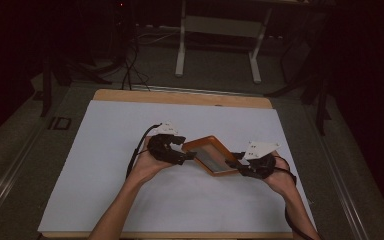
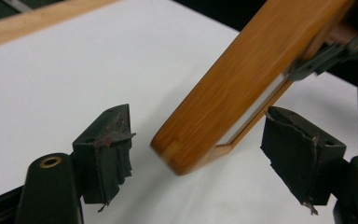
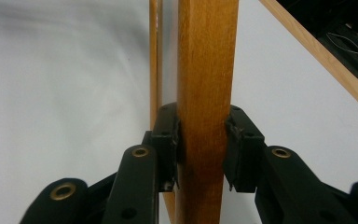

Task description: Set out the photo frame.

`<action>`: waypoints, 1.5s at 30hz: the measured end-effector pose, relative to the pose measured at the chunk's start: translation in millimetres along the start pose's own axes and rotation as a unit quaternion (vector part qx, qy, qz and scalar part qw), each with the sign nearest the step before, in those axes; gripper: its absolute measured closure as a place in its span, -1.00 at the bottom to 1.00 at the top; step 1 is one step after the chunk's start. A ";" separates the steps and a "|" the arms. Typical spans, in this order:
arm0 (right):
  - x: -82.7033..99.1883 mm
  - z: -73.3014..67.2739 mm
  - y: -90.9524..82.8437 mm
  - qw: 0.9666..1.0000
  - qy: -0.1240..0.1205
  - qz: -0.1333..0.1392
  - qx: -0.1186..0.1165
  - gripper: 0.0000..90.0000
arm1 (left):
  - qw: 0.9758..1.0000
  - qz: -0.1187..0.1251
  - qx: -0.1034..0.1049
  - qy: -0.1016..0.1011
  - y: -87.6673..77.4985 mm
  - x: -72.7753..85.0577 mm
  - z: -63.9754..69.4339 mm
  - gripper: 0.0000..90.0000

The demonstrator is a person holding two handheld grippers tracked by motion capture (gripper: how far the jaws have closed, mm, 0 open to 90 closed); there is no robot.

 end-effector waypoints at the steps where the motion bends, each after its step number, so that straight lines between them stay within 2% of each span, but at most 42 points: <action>1: 0.7 0.2 -0.5 1.000 -0.001 -0.001 0.002 0.52 | 1.000 -0.002 0.002 -0.004 3.2 1.6 0.0 -0.45; 8: 6.0 1.2 -4.6 1.000 -0.002 -0.014 0.010 0.51 | 1.000 -0.017 0.023 -0.008 24.0 11.6 3.6 -0.26; 15: 12.1 3.7 -8.3 1.000 0.004 -0.019 0.015 0.50 | 0.999 -0.027 0.044 0.001 39.8 16.3 11.3 0.01; 20: 13.4 4.4 -9.2 1.000 0.007 -0.021 0.016 0.50 | 0.998 -0.029 0.044 0.016 48.2 16.5 16.6 0.11; 26: 16.9 7.0 -11.0 0.999 0.008 -0.035 0.027 0.46 | 0.998 -0.028 0.043 0.031 50.1 15.6 21.4 0.27; 32: 27.2 10.2 -16.3 0.998 0.034 -0.031 0.032 0.42 | 0.996 -0.036 0.052 0.056 53.1 15.0 29.3 0.45; 34: 31.4 11.1 -17.5 0.998 0.041 -0.032 0.034 0.40 | 0.996 -0.036 0.060 0.057 54.8 15.0 31.9 0.50; 45: 46.1 16.1 -27.4 0.996 0.074 -0.021 0.038 0.39 | 0.995 -0.027 0.051 0.078 64.6 8.8 41.3 0.52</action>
Point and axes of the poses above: each handheld gripper's, and its own axes: y roughly forward along the jaws, x roughly out of its underside, z roughly to its right, the point moved 4 cm from there along y, roughly forward along the jaws, and after that the axes turned 7 degrees about z, right-handed, at the moved point
